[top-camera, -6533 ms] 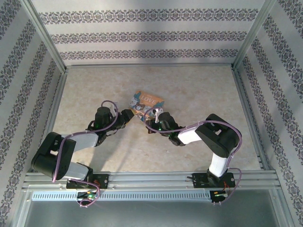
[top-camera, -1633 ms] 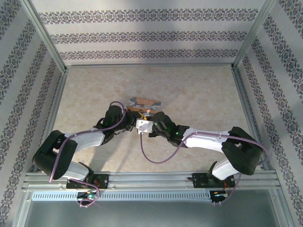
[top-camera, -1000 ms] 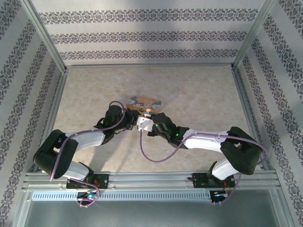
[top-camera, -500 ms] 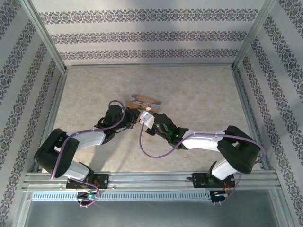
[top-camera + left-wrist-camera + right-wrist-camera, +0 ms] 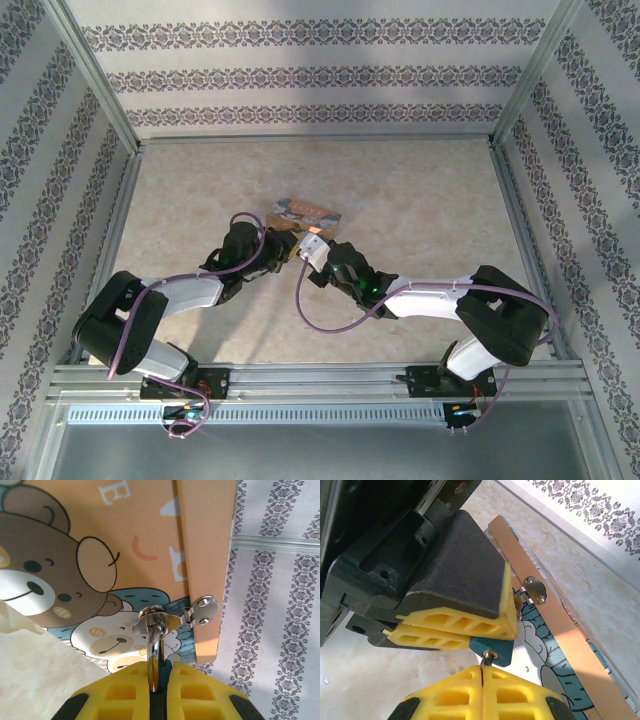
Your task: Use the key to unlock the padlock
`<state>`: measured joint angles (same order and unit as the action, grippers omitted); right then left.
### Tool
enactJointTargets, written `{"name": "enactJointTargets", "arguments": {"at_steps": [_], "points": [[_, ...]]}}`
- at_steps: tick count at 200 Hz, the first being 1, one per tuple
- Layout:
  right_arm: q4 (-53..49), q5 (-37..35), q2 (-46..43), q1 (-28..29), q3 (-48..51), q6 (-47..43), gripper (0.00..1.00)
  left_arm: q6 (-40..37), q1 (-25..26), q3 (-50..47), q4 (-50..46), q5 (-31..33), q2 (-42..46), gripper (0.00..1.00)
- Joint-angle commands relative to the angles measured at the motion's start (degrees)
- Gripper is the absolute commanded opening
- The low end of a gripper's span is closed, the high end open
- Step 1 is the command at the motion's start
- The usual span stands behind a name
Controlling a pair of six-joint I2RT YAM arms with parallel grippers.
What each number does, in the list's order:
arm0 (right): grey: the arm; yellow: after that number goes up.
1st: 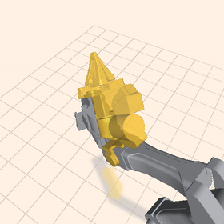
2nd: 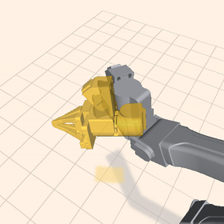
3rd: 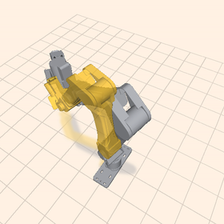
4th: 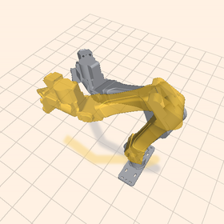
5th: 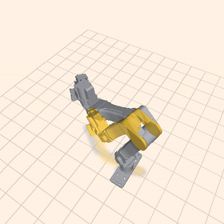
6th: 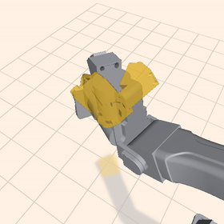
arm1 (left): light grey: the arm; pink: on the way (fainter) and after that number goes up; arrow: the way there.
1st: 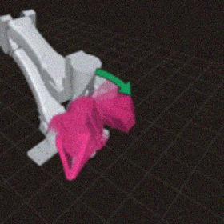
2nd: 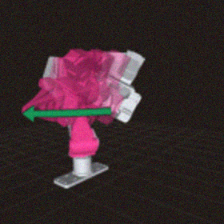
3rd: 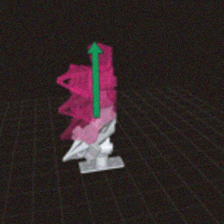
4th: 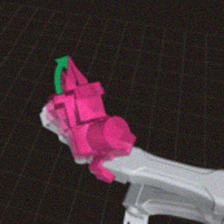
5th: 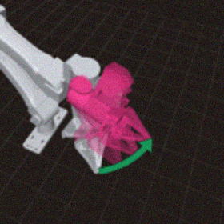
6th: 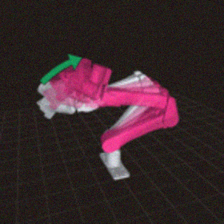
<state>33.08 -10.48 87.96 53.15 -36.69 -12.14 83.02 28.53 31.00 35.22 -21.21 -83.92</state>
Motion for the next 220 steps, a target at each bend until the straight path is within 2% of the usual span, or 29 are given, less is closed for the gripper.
{"name": "enactJointTargets", "arguments": {"at_steps": [1,16,27,44,99,154,200,220], "points": [[4.8,1.3,0.4,0.7,0.1,1.3,0.00,0.4,1.8,1.2,2.7,-3.0,-0.4,0.00],[4.6,1.2,0.2,0.7,0.3,1.1,0.00,0.2,1.8,1.1,2.6,-3.0,-0.4,0.00],[4.7,0.6,-0.1,0.7,0.6,0.9,0.13,-0.2,1.9,1.1,2.2,-3.0,-0.5,0.00],[4.6,-0.1,-1.0,0.7,1.5,0.3,0.24,-1.6,1.8,1.5,0.7,-3.1,-0.4,0.00],[1.7,-0.4,-8.2,0.0,5.0,0.9,0.45,-4.4,1.8,0.6,1.4,-3.1,-2.9,0.00],[-4.4,3.4,-16.9,-6.2,6.9,11.0,0.49,-3.9,1.8,-0.3,9.4,-5.2,-10.7,0.00],[-6.0,3.4,-20.4,-9.5,8.8,14.5,0.49,-2.1,1.8,-1.0,14.7,-5.7,-16.5,0.00],[-6.9,4.0,-21.5,-10.8,9.2,16.7,0.49,-2.0,1.9,-1.6,15.7,-5.6,-17.3,0.09]]}}
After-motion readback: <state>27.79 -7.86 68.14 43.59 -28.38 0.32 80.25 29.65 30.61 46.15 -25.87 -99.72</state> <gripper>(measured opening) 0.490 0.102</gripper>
